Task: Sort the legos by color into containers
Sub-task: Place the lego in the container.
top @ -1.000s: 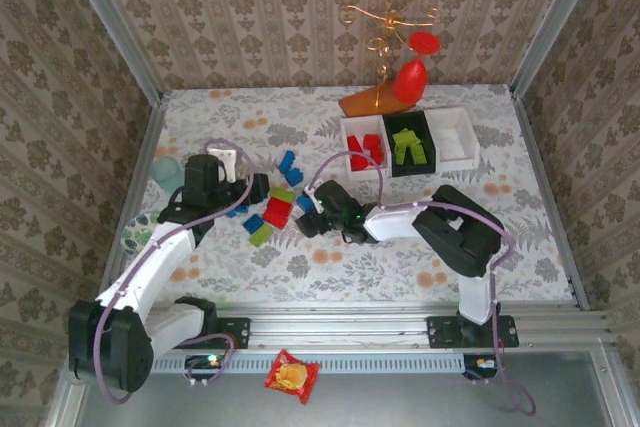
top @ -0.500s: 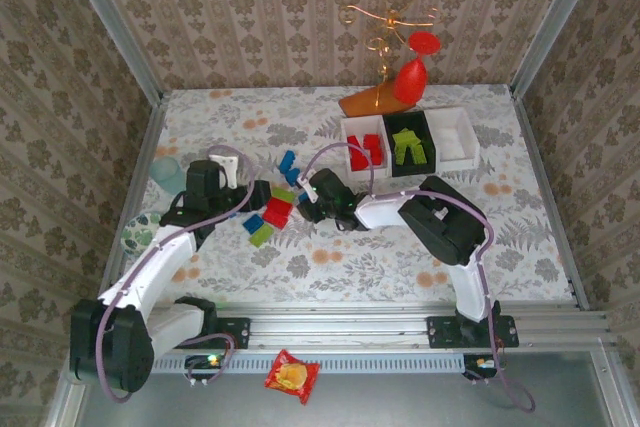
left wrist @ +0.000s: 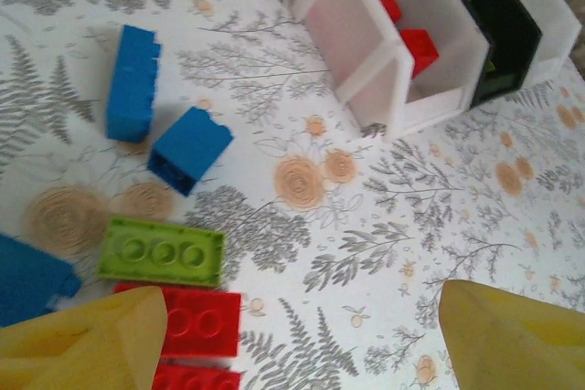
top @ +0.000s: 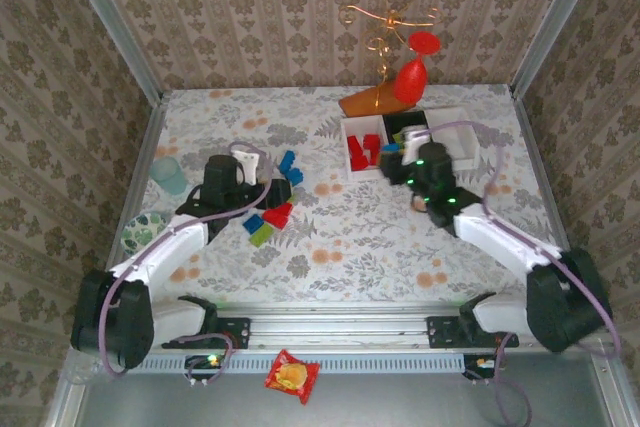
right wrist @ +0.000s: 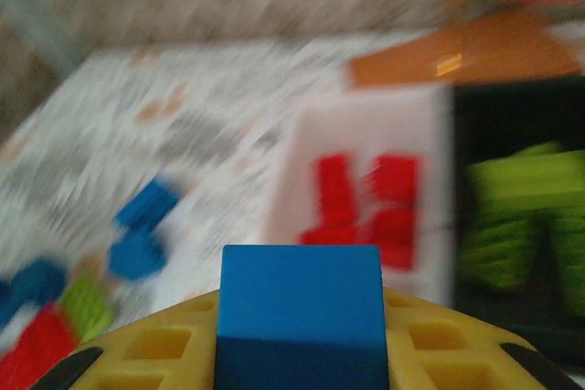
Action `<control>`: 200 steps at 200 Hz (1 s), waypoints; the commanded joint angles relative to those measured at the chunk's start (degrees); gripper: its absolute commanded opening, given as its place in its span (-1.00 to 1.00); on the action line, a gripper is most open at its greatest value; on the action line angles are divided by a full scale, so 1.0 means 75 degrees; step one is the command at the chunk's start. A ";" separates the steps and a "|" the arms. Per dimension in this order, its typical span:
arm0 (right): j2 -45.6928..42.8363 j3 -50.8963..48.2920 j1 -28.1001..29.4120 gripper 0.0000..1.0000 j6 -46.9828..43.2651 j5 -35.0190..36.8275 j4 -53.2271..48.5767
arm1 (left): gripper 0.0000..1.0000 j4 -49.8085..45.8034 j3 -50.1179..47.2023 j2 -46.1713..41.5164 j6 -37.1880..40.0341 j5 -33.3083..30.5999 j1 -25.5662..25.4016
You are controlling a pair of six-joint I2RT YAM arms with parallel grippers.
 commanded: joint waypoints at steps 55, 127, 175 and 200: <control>0.2879 0.1986 -0.2586 -0.45 0.1622 0.0490 -0.0641 | 0.61 0.0283 0.0163 -0.0189 0.0060 0.0083 -0.0424; 0.4714 0.3904 -0.2628 -0.05 0.1254 0.1375 -0.1066 | 0.62 0.0087 0.0151 -0.0346 0.0210 -0.0224 -0.0471; 0.2897 0.2668 -0.1693 0.32 0.0633 0.1440 -0.1078 | 0.65 -0.0145 0.0043 -0.0545 0.0336 -0.0657 -0.0324; 0.1608 0.1541 -0.0122 0.39 0.0117 0.1501 -0.0947 | 0.67 -0.0262 -0.0260 -0.0815 0.0214 -0.0733 0.0189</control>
